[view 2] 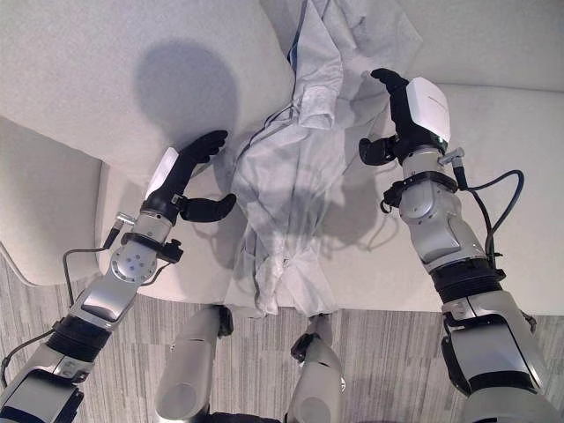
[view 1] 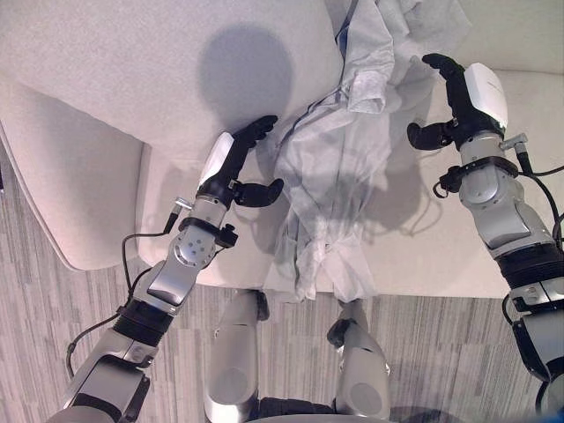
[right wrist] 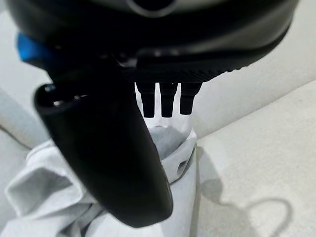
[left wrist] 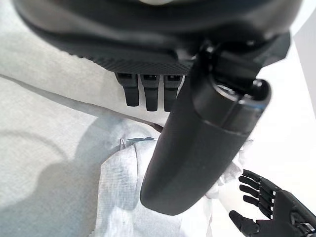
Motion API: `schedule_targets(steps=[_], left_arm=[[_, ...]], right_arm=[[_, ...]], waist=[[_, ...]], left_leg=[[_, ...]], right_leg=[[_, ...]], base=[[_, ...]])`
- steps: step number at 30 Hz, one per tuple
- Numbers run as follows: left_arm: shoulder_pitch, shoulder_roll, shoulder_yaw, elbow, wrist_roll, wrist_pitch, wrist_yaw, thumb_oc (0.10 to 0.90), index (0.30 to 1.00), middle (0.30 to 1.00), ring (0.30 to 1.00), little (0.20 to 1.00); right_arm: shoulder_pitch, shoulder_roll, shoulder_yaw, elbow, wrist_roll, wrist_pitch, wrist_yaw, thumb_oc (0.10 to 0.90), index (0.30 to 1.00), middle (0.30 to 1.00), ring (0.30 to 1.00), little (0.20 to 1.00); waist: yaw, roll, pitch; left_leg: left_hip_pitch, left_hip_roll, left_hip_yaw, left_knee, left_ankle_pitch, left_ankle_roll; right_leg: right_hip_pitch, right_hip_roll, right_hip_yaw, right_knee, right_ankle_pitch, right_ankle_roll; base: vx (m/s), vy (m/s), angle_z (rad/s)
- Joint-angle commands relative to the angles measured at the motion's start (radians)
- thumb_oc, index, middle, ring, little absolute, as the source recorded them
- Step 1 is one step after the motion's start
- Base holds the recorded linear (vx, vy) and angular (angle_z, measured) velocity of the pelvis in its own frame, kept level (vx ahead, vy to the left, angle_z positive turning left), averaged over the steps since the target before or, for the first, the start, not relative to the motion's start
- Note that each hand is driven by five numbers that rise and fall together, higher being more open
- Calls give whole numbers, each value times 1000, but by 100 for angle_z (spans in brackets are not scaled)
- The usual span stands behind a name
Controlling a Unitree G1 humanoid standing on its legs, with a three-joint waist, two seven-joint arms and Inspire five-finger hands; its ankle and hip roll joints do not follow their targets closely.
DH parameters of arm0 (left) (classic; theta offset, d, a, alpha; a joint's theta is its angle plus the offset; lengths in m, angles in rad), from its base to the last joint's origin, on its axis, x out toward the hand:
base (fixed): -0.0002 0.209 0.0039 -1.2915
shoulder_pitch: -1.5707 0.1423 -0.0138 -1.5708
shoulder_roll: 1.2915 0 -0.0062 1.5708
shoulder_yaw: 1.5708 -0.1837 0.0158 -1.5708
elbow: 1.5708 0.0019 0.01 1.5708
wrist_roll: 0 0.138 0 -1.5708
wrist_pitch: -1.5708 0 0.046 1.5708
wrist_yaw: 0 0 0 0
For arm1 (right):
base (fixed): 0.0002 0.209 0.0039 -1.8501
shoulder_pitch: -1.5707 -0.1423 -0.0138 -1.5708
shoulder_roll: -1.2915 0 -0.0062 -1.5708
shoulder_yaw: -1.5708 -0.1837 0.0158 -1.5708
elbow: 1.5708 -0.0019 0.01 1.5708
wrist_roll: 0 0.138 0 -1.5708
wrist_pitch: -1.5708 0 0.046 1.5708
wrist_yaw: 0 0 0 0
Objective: Hang the clothes on the sofa on the clothes rack.
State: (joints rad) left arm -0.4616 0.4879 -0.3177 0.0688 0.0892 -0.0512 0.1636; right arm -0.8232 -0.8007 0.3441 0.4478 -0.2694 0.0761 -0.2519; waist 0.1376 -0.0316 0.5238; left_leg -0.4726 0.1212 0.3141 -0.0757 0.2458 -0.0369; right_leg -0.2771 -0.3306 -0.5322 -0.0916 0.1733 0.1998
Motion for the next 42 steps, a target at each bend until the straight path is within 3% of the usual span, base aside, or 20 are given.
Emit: schedule_targets(steps=[1, 10, 11, 12, 17, 19, 23, 24, 30, 36, 37, 42], left_arm=[[-58, 11, 35, -165, 23, -103, 40, 800, 900, 900, 900, 900], [-75, 30, 42, -265, -1, -129, 71, 800, 900, 900, 900, 900], [-75, 33, 43, -272, -5, -133, 72, 800, 900, 900, 900, 900], [-76, 40, 44, -279, -10, -134, 72, 800, 900, 900, 900, 900], [-71, 45, 66, -289, 5, -127, 84, 800, 900, 900, 900, 900], [-60, 39, 90, -286, 12, -119, 86, 800, 900, 900, 900, 900], [-54, 43, 93, -287, 18, -115, 83, 800, 900, 900, 900, 900], [-51, 43, 101, -281, 29, -109, 78, 800, 900, 900, 900, 900], [-55, 60, 98, -255, 70, -84, 51, 800, 900, 900, 900, 900], [-62, 60, 88, -227, 75, -66, 14, 800, 900, 900, 900, 900], [-68, 55, 82, -221, 77, -60, 2, 800, 900, 900, 900, 900], [-112, 47, 39, -190, 71, -57, -41, 800, 900, 900, 900, 900]], right_arm=[[-205, -121, 64, 19, -52, -32, -46, 800, 900, 900, 900, 900], [-320, -163, 130, 186, -60, -16, -83, 800, 900, 900, 900, 900], [-323, -163, 137, 201, -60, -18, -80, 648, 672, 672, 672, 672], [-326, -164, 151, 217, -55, -21, -75, 400, 300, 300, 300, 300], [-287, -136, 126, 231, -39, -7, -72, 400, 300, 300, 300, 300], [-180, -96, 65, 138, -50, -4, -84, 400, 300, 300, 300, 300], [-102, -86, 14, 77, -68, 5, -85, 400, 300, 300, 300, 300], [37, -47, -70, 6, -58, -4, -91, 400, 300, 300, 300, 300], [361, 77, -244, -155, -27, -31, -84, 400, 300, 300, 300, 300], [547, 131, -310, -254, -29, -43, -35, 400, 300, 300, 300, 300], [595, 148, -334, -270, -16, -46, -26, 400, 300, 300, 300, 300], [630, 153, -340, -276, -9, -50, -5, 400, 300, 300, 300, 300]], waist=[[34, 7, -4], [84, 52, -4], [88, 55, -4], [93, 58, -4], [88, 64, -4], [65, 53, -4], [60, 44, -4], [25, 28, -4], [-58, -1, -4], [-127, -13, -4], [-153, -12, -4], [-188, -7, -4]], left_leg=[[2, 56, 4, 126, -266, -102], [-90, 48, -22, 143, -262, -111], [-94, 46, -23, 145, -261, -111], [-97, 46, -24, 146, -261, -112], [-100, 53, -20, 148, -259, -114], [-78, 60, -12, 147, -262, -112], [-63, 62, -8, 147, -264, -111], [-32, 70, 1, 152, -268, -108], [41, 96, 16, 137, -255, -111], [97, 111, 40, 133, -248, -114], [106, 116, 48, 135, -246, -116], [118, 122, 66, 126, -232, -122]], right_leg=[[42, -73, -4, 102, -92, 37], [-10, -76, -36, 124, -107, 41], [-12, -76, -36, 126, -108, 40], [-17, -75, -37, 129, -110, 40], [-25, -74, -34, 133, -114, 39], [-16, -74, -24, 135, -116, 36], [-6, -76, -21, 136, -119, 36], [13, -76, -12, 138, -125, 32], [51, -60, 23, 119, -138, 27], [70, -45, 68, 98, -144, 20], [68, -43, 83, 97, -145, 18], [56, -35, 111, 93, -143, 17]], base=[[24, -2, 17], [22, 7, 13], [10, 6, 5], [8, 2, 5], [3, -5, 2], [0, 0, 0], [-3, -14, -1], [-23, -75, -4], [-42, -78, -13], [-50, -57, -34], [-69, -44, -39], [-54, -34, -26]])
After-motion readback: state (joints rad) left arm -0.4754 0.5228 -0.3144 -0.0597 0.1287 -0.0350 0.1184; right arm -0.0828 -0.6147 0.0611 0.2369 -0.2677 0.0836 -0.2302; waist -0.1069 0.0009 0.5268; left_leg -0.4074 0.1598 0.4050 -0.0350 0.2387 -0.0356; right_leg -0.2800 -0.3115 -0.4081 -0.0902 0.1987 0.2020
